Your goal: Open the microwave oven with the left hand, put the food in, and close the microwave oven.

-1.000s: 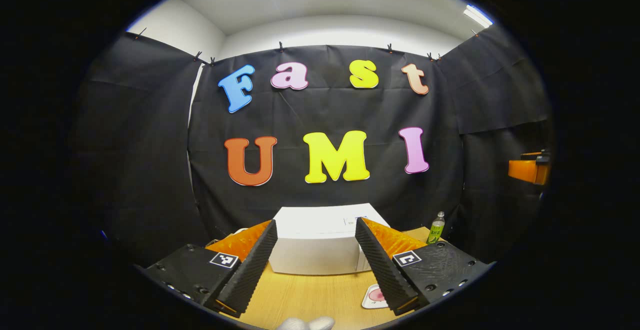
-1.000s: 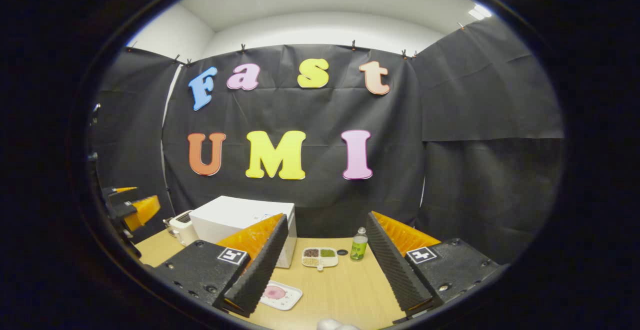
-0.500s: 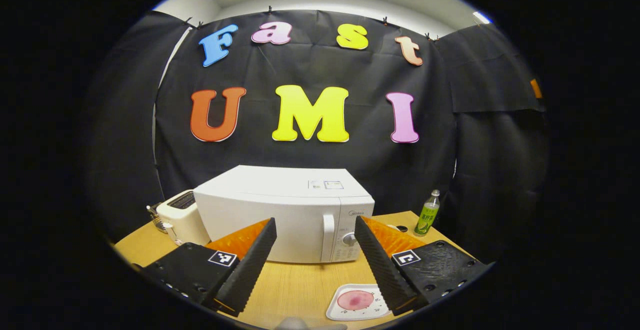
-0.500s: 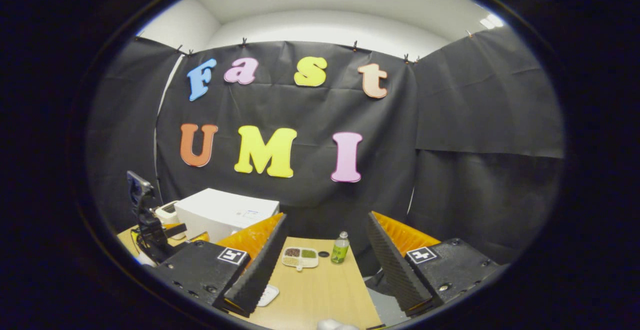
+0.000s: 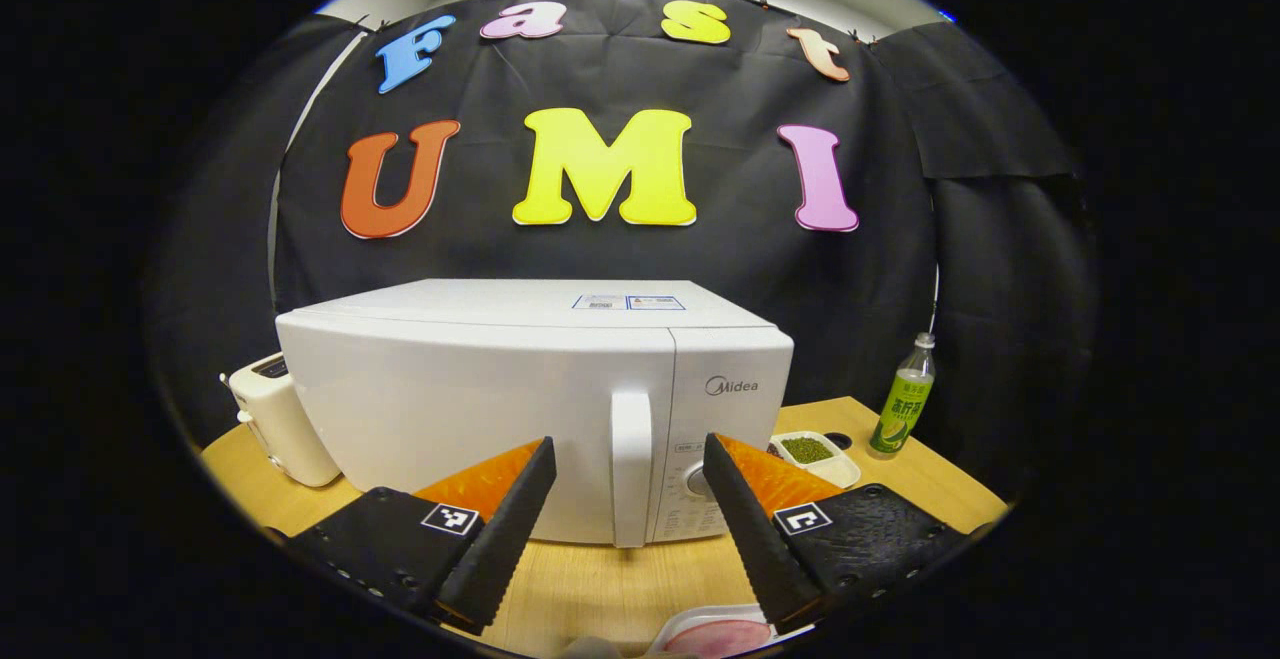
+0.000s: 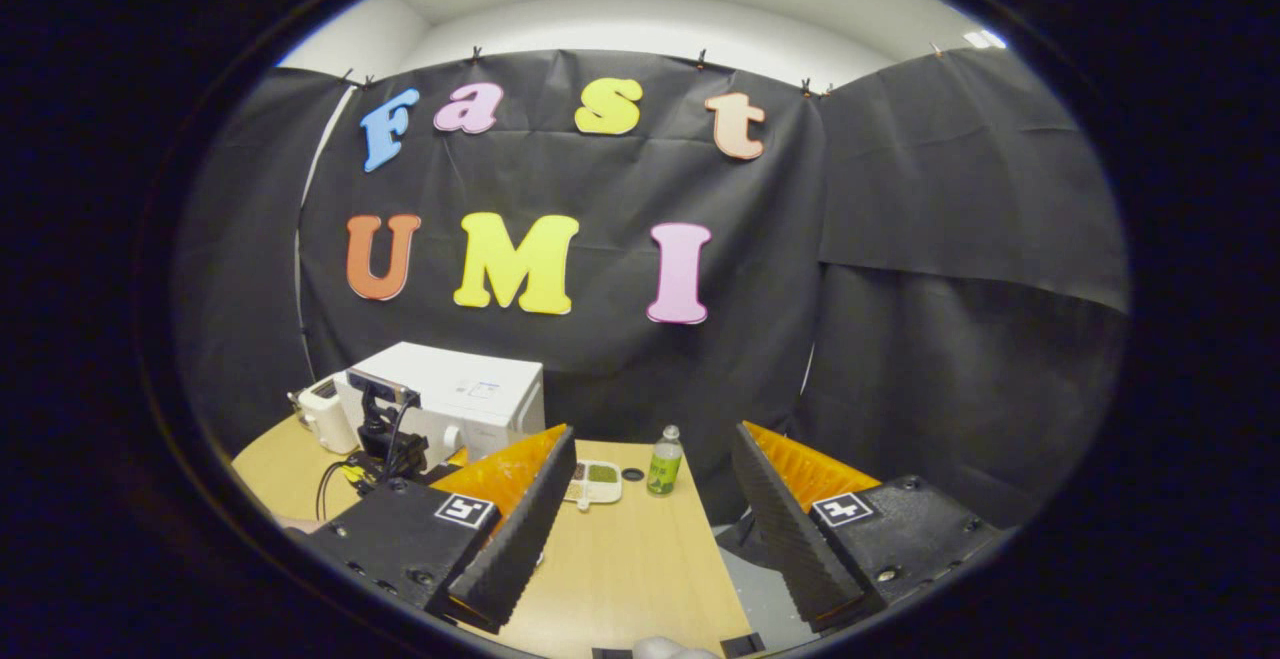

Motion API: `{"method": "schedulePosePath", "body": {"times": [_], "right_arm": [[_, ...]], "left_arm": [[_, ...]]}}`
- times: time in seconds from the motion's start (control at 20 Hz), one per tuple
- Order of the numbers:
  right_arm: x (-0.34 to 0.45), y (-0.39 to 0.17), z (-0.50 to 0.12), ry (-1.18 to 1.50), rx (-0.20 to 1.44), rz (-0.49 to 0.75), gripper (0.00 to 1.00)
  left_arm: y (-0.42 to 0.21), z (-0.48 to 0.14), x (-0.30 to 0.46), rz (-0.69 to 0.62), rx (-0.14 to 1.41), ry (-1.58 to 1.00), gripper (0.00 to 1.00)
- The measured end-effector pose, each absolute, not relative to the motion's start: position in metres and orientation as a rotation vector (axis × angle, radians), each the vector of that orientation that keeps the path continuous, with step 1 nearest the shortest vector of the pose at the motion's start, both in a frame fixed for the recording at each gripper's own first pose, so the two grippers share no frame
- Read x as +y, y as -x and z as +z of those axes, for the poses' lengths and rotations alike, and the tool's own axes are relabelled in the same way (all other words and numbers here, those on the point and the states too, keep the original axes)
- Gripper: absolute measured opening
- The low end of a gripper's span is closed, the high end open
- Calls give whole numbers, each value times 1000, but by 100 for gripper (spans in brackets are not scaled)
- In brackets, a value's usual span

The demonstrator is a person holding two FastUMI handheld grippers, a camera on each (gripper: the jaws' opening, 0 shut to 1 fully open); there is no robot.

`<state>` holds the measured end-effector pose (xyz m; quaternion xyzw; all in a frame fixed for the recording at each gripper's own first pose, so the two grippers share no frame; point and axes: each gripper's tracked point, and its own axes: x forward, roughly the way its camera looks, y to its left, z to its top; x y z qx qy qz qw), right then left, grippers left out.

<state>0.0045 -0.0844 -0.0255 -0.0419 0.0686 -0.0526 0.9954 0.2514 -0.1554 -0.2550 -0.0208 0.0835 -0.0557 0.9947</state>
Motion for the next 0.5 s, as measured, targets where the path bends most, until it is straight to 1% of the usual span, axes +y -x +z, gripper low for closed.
{"method": "schedulePosePath", "body": {"times": [0.05,0.1,0.15,0.2,0.25,0.3,0.35,0.4,0.5], "right_arm": [[-86,-3,-28,94,143,-110,100],[-86,-2,-26,101,143,-111,100],[-88,-1,-25,107,146,-116,92],[-90,-1,-24,111,141,-121,92],[-89,-1,-21,112,133,-121,92],[-89,-1,-22,113,133,-120,92],[-86,-1,-23,111,139,-112,100],[-83,-2,-23,106,141,-107,92],[-81,-4,-24,99,145,-96,92]], "left_arm": [[-256,-261,-158,-120,176,41,91],[-258,-265,-161,-135,185,50,84],[-259,-266,-161,-142,179,62,80],[-261,-266,-161,-149,174,65,64],[-264,-267,-161,-151,174,61,73],[-265,-272,-157,-137,187,51,67],[-266,-273,-157,-152,187,58,58],[-263,-275,-161,-172,189,69,27],[-265,-274,-161,-171,186,43,27]]}}
